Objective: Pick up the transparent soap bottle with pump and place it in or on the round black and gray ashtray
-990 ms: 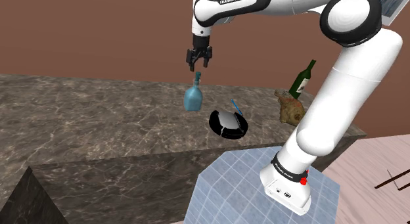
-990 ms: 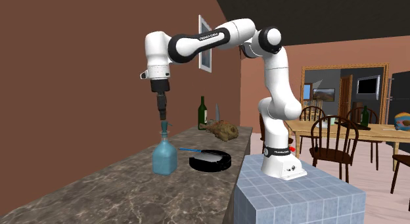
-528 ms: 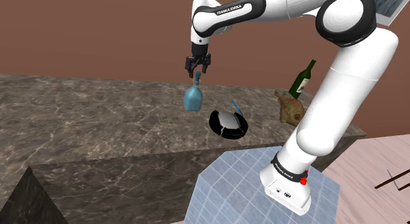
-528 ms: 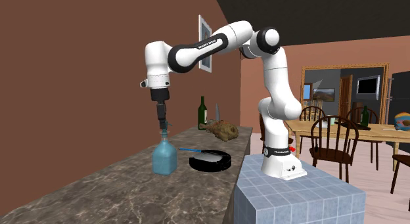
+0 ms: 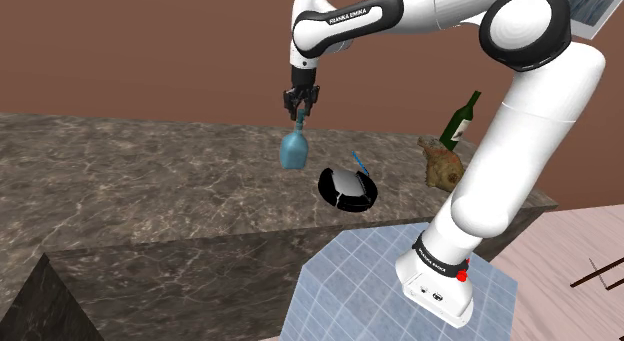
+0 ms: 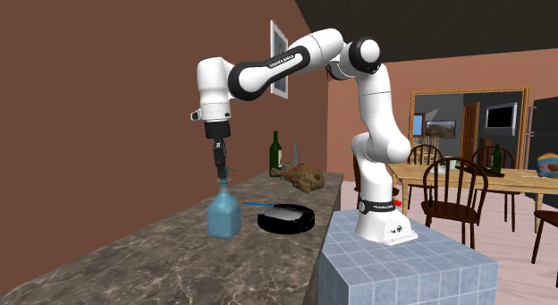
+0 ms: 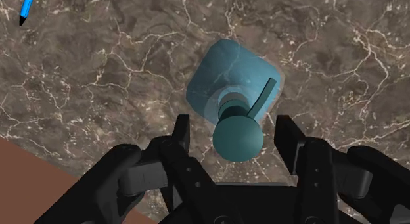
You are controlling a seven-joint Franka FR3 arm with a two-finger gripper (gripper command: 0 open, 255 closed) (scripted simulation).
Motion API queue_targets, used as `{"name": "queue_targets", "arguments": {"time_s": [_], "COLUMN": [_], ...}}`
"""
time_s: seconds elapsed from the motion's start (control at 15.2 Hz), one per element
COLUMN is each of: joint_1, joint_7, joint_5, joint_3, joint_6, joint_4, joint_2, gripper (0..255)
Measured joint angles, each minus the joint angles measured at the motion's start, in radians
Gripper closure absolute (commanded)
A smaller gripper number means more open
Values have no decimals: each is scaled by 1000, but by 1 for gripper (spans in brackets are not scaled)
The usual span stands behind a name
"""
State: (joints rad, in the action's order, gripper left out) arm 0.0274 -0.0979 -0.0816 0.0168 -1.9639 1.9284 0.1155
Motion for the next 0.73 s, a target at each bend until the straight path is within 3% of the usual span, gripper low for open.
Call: {"name": "queue_targets", "arguments": {"time_s": [0.73], "joint_1": [0], "joint_7": [1], "joint_5": [1], "joint_3": [0], "joint_6": [16], "joint_4": [-12], "joint_2": [-4], "gripper": [255]}}
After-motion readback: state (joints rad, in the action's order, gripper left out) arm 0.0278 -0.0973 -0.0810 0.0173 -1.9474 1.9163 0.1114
